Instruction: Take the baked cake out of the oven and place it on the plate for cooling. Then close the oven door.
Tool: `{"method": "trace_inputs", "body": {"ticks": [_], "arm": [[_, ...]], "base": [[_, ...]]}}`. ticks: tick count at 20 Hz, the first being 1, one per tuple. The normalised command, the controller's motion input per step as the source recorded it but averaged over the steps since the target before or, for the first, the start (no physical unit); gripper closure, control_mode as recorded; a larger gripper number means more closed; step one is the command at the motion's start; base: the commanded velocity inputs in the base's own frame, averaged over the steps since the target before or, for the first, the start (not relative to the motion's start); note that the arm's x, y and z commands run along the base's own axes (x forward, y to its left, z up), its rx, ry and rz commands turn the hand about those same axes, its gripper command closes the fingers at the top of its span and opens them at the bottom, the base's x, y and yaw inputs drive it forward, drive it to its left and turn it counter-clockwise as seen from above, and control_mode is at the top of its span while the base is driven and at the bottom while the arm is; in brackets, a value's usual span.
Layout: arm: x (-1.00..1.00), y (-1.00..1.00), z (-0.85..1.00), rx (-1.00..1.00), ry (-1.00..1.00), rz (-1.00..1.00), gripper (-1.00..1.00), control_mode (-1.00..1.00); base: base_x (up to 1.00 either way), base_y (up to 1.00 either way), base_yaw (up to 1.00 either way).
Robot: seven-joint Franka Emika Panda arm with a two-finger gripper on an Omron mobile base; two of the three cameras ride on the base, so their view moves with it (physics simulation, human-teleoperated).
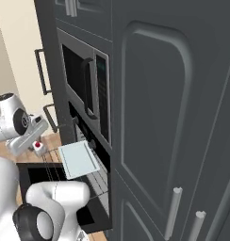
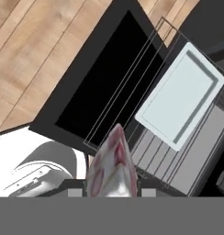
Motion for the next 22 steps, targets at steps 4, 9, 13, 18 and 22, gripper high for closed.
{"method": "trace_inputs", "body": {"ticks": [4,9,13,18,22], "arm": [[-0.19,-0.10,0.00,-0.03,-0.01,-0.12,1.00,1.00],[0.00,0.00,0.00,0.00,0.00,0.00,1.00,1.00],[0.00,0.00,0.00,0.00,0.00,0.00,1.00,1.00],[0.00,0.00,0.00,0.00,0.00,0.00,1.00,1.00],[0.00,0.00,0.00,0.00,0.00,0.00,1.00,1.00]], "base": [[-0.22,-0.06,-0.05],[-1.00,-0.37,-0.20],[-1.00,-0.13,-0.11],[-0.81,0.09,0.39],[-0.50,0.23,0.68]]}}
